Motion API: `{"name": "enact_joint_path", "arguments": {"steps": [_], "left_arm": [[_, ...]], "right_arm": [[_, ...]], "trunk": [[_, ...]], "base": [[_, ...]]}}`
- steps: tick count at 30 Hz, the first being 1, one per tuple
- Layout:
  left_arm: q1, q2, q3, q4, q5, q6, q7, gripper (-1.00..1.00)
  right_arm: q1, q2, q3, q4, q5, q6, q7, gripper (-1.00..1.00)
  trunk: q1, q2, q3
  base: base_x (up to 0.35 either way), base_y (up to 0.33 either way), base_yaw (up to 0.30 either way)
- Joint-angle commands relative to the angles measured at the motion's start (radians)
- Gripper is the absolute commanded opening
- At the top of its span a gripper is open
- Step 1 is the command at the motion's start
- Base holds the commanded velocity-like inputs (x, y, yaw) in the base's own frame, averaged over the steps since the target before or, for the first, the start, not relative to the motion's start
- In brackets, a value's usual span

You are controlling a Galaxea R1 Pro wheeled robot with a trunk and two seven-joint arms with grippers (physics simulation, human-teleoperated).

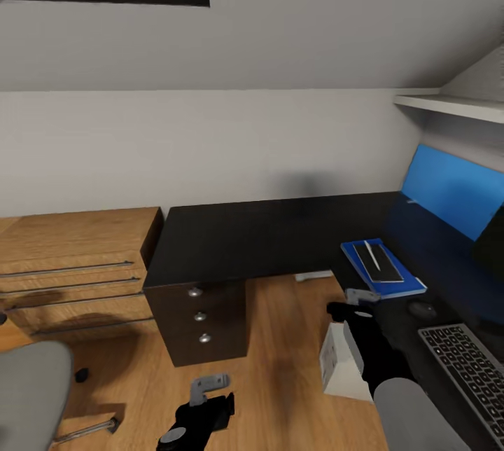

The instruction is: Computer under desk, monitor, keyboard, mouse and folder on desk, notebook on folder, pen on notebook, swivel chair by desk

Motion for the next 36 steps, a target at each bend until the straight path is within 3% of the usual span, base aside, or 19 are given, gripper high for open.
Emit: {"name": "enact_joint_path", "arguments": {"steps": [1,4,11,16,17,21,22,25,27,31,33,34,36], "left_arm": [[-0.001,0.000,0.023,0.013,0.002,0.003,0.006,1.00],[-0.001,0.000,0.052,0.028,0.000,0.003,0.005,1.00],[-0.001,0.002,0.073,0.037,-0.002,-0.003,0.005,1.00],[-0.001,0.010,0.109,0.067,0.003,-0.006,0.005,1.00],[-0.001,0.011,0.160,0.129,0.005,-0.002,0.003,1.00],[-0.001,0.012,0.183,0.197,0.006,-0.004,0.002,1.00],[-0.001,0.013,0.205,0.289,0.005,-0.007,0.003,1.00],[-0.001,0.013,0.207,0.350,0.005,-0.009,0.002,1.00],[-0.001,0.013,0.207,0.418,0.002,-0.023,0.001,1.00],[-0.001,0.011,0.203,0.494,0.002,-0.061,-0.012,1.00],[-0.001,0.009,0.198,0.566,0.002,-0.111,-0.040,1.00],[-0.001,0.006,0.179,0.685,0.002,-0.199,-0.123,1.00],[-0.001,0.005,0.165,0.747,0.002,-0.245,-0.179,1.00]], "right_arm": [[0.000,0.004,-0.001,0.003,0.012,0.007,0.003,1.00],[0.002,0.011,0.010,0.024,0.013,0.006,0.004,1.00],[0.003,0.017,0.048,0.047,0.012,0.005,0.004,1.00],[0.008,0.044,0.063,0.068,0.011,-0.004,0.004,1.00],[0.048,0.053,0.064,0.123,0.012,-0.053,0.003,1.00],[0.077,0.053,0.065,0.188,0.014,-0.165,-0.001,1.00],[0.095,0.049,0.064,0.349,0.016,-0.345,-0.004,1.00],[0.098,0.047,0.064,0.468,0.017,-0.469,-0.005,1.00],[0.099,0.045,0.064,0.585,0.017,-0.640,-0.004,1.00],[0.101,0.045,0.065,0.683,0.017,-0.801,-0.004,1.00],[0.105,0.044,0.065,0.725,0.017,-0.892,-0.004,1.00],[0.129,0.042,0.065,0.751,0.016,-0.963,-0.004,1.00],[0.144,0.040,0.065,0.758,0.016,-0.981,-0.004,1.00]], "trunk": [[-0.001,-0.001,-0.001],[-0.001,-0.001,-0.001],[-0.001,-0.001,-0.001],[-0.012,0.020,0.008],[-0.016,0.027,0.011],[-0.031,0.055,0.024],[-0.035,0.062,0.027],[-0.047,0.083,0.036],[-0.054,0.097,0.043],[-0.070,0.125,0.055],[-0.077,0.139,0.062],[-0.081,0.146,0.065],[-0.089,0.160,0.071]], "base": [[-0.335,0.000,0.000],[-0.335,0.000,0.000],[-0.320,0.000,0.000],[-0.055,0.000,0.000],[-0.005,0.000,0.000],[-0.002,0.000,0.000],[0.000,0.000,0.137],[0.000,0.000,0.194],[0.000,0.000,0.233],[0.000,0.000,0.252],[0.000,0.000,0.265],[0.000,0.000,0.271],[0.000,0.000,0.273]]}}
